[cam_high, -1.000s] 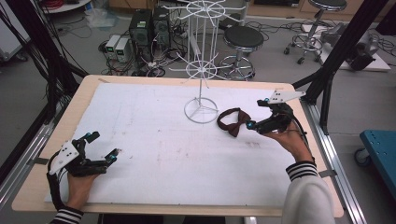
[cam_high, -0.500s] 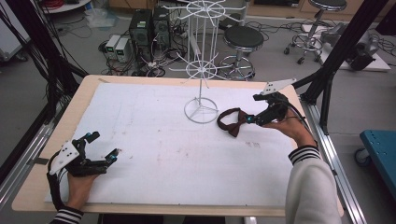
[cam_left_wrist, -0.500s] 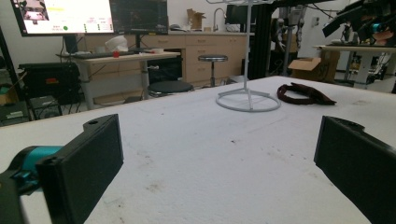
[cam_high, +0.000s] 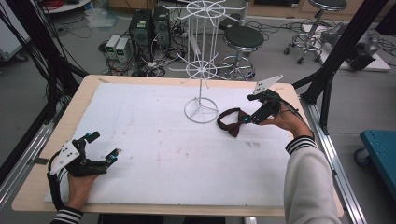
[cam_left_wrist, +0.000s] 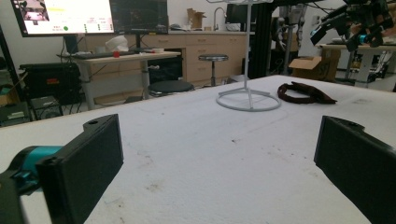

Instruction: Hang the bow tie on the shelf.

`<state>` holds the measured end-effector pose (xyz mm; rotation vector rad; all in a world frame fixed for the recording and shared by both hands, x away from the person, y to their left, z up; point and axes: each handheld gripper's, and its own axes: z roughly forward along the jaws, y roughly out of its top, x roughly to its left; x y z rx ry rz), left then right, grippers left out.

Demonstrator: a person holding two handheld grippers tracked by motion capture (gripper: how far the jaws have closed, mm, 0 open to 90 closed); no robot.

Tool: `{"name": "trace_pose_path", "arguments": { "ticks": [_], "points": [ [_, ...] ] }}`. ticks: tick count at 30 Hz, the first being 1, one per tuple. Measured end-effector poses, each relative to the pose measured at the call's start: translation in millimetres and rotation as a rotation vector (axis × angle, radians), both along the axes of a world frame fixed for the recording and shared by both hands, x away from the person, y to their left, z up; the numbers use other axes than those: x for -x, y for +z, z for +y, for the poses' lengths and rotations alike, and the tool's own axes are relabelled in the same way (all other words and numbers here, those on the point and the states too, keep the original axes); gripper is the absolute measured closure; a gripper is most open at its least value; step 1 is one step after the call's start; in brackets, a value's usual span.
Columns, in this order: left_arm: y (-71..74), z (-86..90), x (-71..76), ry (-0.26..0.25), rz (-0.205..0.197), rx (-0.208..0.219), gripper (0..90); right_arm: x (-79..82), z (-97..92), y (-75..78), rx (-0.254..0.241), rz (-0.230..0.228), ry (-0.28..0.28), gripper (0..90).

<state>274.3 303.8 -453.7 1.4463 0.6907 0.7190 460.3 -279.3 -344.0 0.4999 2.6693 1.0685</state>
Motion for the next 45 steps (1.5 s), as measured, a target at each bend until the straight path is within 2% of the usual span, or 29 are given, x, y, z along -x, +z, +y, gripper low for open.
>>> {"name": "trace_pose_path", "arguments": {
  "ticks": [1,6,7,12,23,31,33,37,44,45],
  "points": [
    [0.0,-0.2,0.1,0.001,0.000,0.000,1.7,-2.8,2.2,0.1,0.026,0.001,0.015,0.8],
    [0.0,-0.2,0.1,0.001,0.000,0.000,1.7,-7.9,6.9,-1.5,0.075,0.005,0.046,0.8],
    [0.0,-0.3,0.2,0.001,0.000,-0.001,1.7,-10.3,9.3,-4.8,0.102,0.015,0.060,0.8],
    [0.1,-0.4,0.2,0.000,-0.002,-0.002,1.7,-15.5,15.1,-16.8,0.149,0.029,0.097,0.8],
    [0.0,-0.4,0.3,0.003,0.000,0.000,1.7,-21.8,22.6,-35.4,0.209,0.055,0.133,0.9],
    [0.0,-0.2,0.2,0.003,0.000,-0.001,1.7,-23.3,28.0,-46.3,0.257,0.067,0.190,1.1],
    [0.0,-0.3,0.2,0.003,0.000,-0.001,1.7,-23.7,28.5,-48.2,0.274,0.071,0.203,5.1],
    [0.0,-0.3,0.2,0.002,-0.001,0.000,1.7,-25.2,28.8,-51.5,0.278,0.086,0.199,5.2],
    [0.0,-0.4,0.1,0.001,-0.001,-0.001,1.7,-27.3,29.9,-55.8,0.299,0.087,0.222,5.2],
    [0.0,-0.3,0.1,0.002,0.000,-0.001,1.7,-27.8,30.6,-57.5,0.309,0.095,0.243,5.7]
  ]
}}
